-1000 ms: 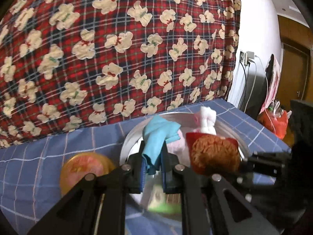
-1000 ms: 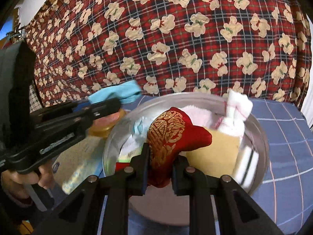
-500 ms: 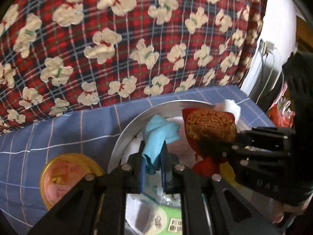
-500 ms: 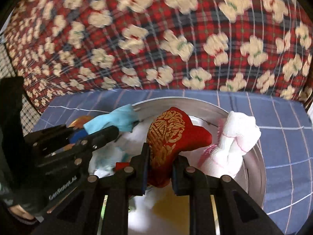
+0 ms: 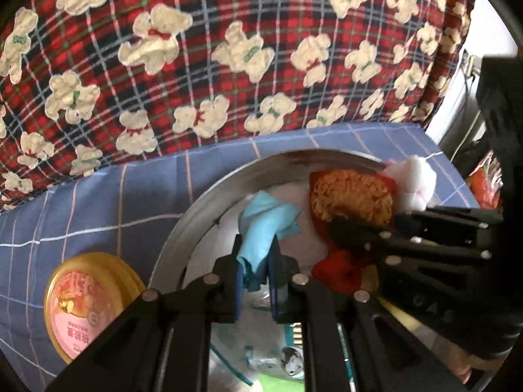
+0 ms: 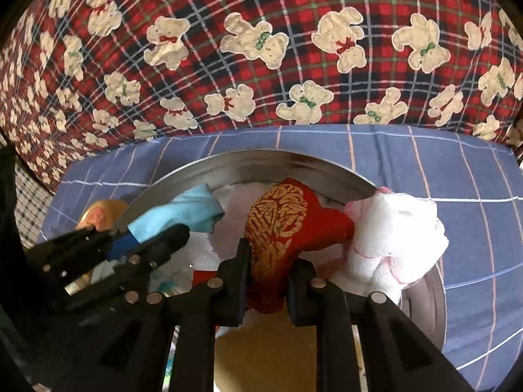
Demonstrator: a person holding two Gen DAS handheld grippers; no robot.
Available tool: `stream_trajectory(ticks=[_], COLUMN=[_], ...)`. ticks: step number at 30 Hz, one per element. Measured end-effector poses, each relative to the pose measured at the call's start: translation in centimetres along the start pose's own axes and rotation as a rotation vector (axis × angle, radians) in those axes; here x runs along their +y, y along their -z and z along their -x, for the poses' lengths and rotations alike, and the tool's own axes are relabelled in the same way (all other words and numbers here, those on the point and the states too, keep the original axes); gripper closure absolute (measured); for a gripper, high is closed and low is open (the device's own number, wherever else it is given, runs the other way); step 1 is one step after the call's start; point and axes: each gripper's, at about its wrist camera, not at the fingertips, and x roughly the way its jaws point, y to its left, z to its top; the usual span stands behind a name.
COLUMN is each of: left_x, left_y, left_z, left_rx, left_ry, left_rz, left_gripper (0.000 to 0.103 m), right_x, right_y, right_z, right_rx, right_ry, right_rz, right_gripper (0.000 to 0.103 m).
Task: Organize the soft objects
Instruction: 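Lower both grippers with the cloth and pouch into the tin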
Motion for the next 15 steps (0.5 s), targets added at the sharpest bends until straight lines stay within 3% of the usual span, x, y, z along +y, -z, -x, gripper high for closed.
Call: stream_trajectory(ticks=[4,7,8,10,12,15], left_x=[0.3,0.5,0.7,0.9,0.9,0.1], left_y=[-0.1,-0.1,-0.1,-0.1,0.1,0.6], left_z=[-0.3,-0.2,0.0,1.0,1.9,3.8], left_rx=[0.031,0.032,0.024,0.009,-0.016,-0.088], left_ry=[-0.021,-0.058,-0.071,-0.051,-0.042,-0.050], left_rz=[0.024,0.020,0.031,0.047,0.050,0.020], left_gripper=[0.087,0.062,0.048,0.040,0.027,0.020], right_x=[0.5,-0.2,-0.8,-1.4,-1.7,-1.5], right_y=[0.0,0.1,0.2,0.4,0.8,1.5], right_z=[-0.1,0.3,0.8,2.2,3.9,5.7], right_rx=[0.025,0.043,0.036,0.015,-0.027,-0.071], right_ry=[-0.012,-0.011,-0.027,-0.053,-0.096,-0.147], right_rz=[0.005,-0.038,-0.068,-0.104,-0.115,-0.131], right_gripper=[0.076,0.075,0.073,0.063,0.040,0.035])
